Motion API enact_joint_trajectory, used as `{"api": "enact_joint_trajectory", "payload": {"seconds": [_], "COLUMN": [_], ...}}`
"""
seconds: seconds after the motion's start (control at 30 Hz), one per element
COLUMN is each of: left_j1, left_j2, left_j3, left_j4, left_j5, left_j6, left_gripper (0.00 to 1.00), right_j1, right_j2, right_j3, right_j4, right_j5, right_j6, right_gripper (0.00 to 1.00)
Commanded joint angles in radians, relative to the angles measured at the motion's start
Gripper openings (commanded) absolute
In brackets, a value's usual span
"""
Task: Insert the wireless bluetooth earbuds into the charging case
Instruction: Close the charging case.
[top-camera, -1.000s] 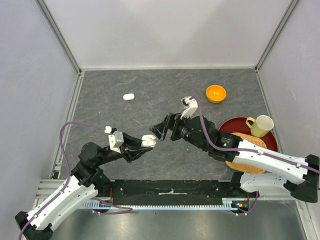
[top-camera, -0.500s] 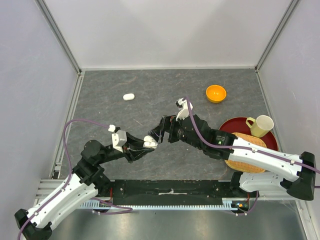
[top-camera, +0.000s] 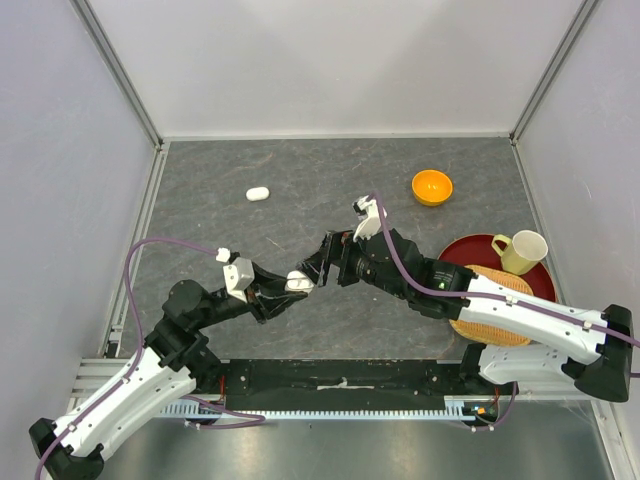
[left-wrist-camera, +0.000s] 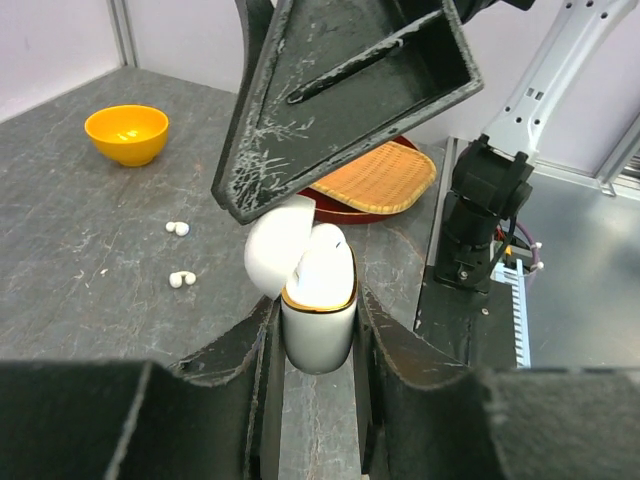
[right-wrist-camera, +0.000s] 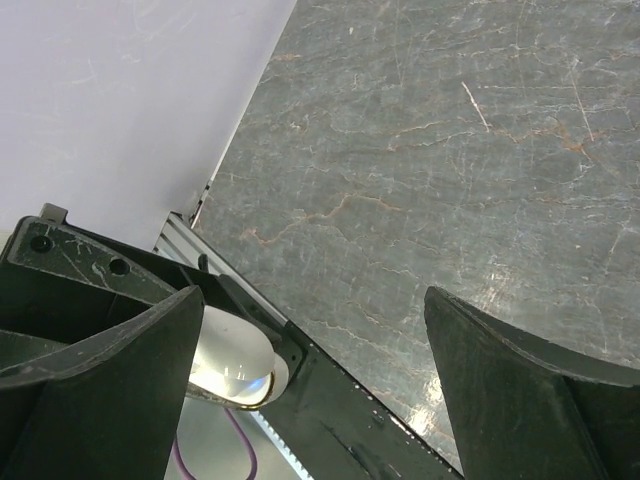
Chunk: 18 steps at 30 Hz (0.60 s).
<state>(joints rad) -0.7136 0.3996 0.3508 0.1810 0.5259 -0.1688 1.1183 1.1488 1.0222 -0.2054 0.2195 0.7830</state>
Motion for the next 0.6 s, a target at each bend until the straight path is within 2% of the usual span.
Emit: {"api": "enact_joint_trajectory", "payload": {"seconds": [0.0,0.57], "left_j1": [0.003,0.002], "left_j2": [-0.005,0.03], "left_j3": [0.034,0.039], "left_j4": [0.048,0.049], "left_j5": [-0.061,-0.109], "left_j6": [0.035,0.009], "left_gripper": [0.02,0.02], "right_j1": [0.003,0.001], "right_j2": [-0.014,-0.023], "right_j3": [-0.004,-0.019], "right_j4": [-0.023,-0.049], "right_j5": [-0.038,-0.012], "right_j6": [0.004,-0.007], "right_gripper": [0.98,0.98]}}
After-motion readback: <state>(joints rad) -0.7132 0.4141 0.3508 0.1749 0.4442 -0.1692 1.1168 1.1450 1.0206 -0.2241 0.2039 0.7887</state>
